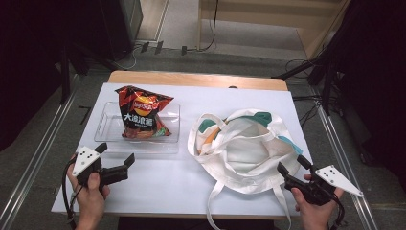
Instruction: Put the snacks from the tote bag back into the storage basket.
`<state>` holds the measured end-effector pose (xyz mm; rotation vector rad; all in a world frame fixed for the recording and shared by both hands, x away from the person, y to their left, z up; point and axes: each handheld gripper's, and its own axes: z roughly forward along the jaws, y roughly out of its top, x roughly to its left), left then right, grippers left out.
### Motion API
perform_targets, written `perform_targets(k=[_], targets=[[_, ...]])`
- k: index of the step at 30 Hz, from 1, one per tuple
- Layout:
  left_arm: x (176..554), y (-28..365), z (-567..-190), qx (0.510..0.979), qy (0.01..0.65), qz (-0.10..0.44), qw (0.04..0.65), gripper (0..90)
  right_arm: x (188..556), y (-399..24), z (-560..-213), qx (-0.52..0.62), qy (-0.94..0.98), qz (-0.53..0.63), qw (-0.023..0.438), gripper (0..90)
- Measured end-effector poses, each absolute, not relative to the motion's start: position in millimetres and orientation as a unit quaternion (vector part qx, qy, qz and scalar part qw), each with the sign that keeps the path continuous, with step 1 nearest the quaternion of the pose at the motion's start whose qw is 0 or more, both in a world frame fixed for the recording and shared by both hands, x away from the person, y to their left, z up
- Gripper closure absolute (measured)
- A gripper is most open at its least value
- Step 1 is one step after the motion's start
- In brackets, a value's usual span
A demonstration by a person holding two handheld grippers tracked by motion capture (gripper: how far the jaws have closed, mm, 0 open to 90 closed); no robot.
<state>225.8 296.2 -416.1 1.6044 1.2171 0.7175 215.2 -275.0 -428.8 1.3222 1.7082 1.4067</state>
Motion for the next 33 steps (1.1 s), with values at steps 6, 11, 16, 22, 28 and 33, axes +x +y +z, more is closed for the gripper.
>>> perform_targets(k=[6, 11, 16, 22, 28, 33], targets=[[222.4, 305.3, -422.5, 0.664, 0.498, 0.3, 0.47, 0.0, 211.8, -290.5, -428.8, 0.493, 0.628, 0.53, 0.286, 20.4], [221.0, 315.3, -424.8, 0.662, 0.5, 0.298, 0.472, 0.0, 208.3, -302.9, -428.6, 0.5, 0.613, 0.536, 0.294, 20.1], [222.8, 320.1, -429.1, 0.662, 0.504, 0.295, 0.469, 0.0, 208.8, -313.1, -431.7, 0.512, 0.605, 0.531, 0.299, 19.3], [224.4, 327.4, -432.4, 0.656, 0.515, 0.297, 0.465, 0.0, 210.0, -321.7, -436.4, 0.521, 0.598, 0.532, 0.297, 18.1], [225.6, 331.0, -436.2, 0.652, 0.522, 0.291, 0.467, 0.0, 212.7, -326.2, -443.9, 0.532, 0.593, 0.531, 0.289, 17.0], [226.2, 326.3, -437.3, 0.658, 0.518, 0.291, 0.462, 0.0, 214.8, -330.1, -447.5, 0.536, 0.59, 0.533, 0.284, 16.5]])
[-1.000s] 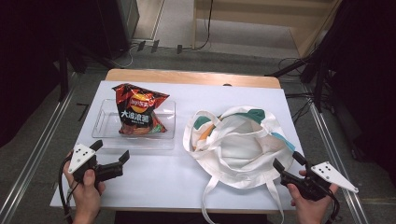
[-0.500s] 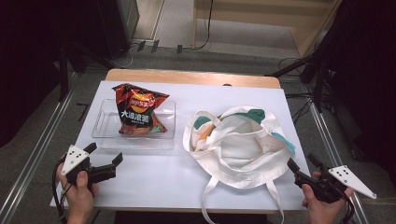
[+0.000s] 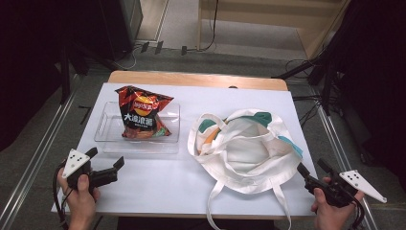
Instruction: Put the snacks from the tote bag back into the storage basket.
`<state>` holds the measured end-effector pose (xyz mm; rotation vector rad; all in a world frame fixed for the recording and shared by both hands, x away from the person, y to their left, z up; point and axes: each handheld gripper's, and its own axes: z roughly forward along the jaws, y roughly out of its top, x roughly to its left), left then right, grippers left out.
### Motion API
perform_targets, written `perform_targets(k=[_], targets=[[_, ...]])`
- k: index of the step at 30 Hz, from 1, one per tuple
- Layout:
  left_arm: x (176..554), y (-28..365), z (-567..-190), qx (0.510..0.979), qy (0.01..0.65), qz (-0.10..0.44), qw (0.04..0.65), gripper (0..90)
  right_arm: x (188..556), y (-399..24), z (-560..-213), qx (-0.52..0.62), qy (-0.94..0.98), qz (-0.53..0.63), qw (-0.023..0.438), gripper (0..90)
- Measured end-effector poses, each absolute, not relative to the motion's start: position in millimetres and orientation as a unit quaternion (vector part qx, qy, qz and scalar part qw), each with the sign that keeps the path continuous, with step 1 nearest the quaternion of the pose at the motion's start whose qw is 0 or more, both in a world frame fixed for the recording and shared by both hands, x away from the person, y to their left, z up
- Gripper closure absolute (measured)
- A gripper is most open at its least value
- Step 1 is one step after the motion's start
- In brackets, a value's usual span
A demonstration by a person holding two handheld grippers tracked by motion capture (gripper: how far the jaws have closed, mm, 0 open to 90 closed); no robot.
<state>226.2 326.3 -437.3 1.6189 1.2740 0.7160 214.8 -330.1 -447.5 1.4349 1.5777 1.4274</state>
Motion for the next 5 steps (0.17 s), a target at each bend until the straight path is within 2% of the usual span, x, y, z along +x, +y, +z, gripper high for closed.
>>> perform_targets(k=[5], targets=[[225.3, 325.1, -437.3, 0.659, 0.518, 0.292, 0.46, 0.0, 216.2, -329.1, -447.9, 0.535, 0.59, 0.535, 0.282, 16.3]])
